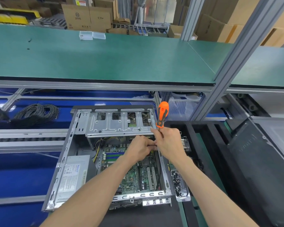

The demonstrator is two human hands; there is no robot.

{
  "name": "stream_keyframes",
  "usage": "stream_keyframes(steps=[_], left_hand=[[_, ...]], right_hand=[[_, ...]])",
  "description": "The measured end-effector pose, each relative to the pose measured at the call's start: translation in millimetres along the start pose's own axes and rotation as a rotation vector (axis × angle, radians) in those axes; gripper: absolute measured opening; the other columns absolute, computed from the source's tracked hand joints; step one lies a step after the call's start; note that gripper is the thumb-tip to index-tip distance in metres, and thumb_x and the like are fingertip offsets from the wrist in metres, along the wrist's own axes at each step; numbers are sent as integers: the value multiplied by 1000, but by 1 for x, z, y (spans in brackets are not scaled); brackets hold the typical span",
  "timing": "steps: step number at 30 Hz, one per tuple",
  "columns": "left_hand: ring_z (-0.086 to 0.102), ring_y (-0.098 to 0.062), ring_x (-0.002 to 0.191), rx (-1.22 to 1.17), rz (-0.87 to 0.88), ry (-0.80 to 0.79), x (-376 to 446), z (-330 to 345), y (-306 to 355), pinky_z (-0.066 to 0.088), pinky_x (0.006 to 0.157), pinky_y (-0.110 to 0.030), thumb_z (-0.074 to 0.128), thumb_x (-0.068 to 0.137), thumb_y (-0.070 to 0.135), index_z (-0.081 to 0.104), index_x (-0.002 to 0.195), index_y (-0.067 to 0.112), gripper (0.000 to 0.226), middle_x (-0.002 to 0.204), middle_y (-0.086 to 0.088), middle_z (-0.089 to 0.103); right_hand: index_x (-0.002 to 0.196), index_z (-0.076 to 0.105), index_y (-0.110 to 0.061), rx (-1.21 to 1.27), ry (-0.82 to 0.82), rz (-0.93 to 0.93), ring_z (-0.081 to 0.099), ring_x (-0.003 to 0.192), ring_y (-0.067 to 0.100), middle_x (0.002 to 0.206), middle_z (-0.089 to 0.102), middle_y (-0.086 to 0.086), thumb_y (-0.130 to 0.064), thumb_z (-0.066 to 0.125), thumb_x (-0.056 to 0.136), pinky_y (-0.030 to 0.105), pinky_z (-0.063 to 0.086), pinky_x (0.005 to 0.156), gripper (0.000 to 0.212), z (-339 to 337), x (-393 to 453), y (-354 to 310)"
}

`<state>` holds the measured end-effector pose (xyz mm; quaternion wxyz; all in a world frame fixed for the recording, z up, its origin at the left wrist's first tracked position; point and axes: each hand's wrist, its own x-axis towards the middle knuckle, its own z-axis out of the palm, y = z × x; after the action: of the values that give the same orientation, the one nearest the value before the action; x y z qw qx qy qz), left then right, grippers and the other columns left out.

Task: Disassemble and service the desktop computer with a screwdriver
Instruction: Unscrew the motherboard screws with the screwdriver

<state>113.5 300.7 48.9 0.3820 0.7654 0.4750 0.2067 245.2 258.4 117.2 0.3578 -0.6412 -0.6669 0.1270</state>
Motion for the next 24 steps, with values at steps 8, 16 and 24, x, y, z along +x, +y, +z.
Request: stream_keyframes(steps=[8, 16, 24], left_hand=[[44, -2, 40, 56, -14, 48, -1, 12, -5, 32, 49, -24, 67, 94, 16, 81, 88, 19, 15, 39, 19, 49], [59, -29, 63, 85, 29, 122, -5, 19, -6, 41, 62, -31, 69, 93, 21, 80, 85, 19, 15, 64, -7, 71], [71, -17, 77, 10, -4, 134, -9, 20, -20, 52, 77, -32, 74, 89, 25, 82, 86, 18, 11, 84, 2, 78]], right_hand=[[97, 54, -32, 197, 162, -23, 58, 69, 9, 80, 60, -15, -39, 70, 86, 21, 46, 61, 21, -26, 6, -25], [89, 58, -14, -769, 310, -286, 61, 50, 32, 62, 62, 5, -39, 62, 96, 27, 29, 47, 27, -52, 31, -77], [93, 48, -26, -283, -395, -352, 51, 73, 20, 76, 53, -12, -15, 61, 89, 36, 36, 65, 17, -64, 53, -87]])
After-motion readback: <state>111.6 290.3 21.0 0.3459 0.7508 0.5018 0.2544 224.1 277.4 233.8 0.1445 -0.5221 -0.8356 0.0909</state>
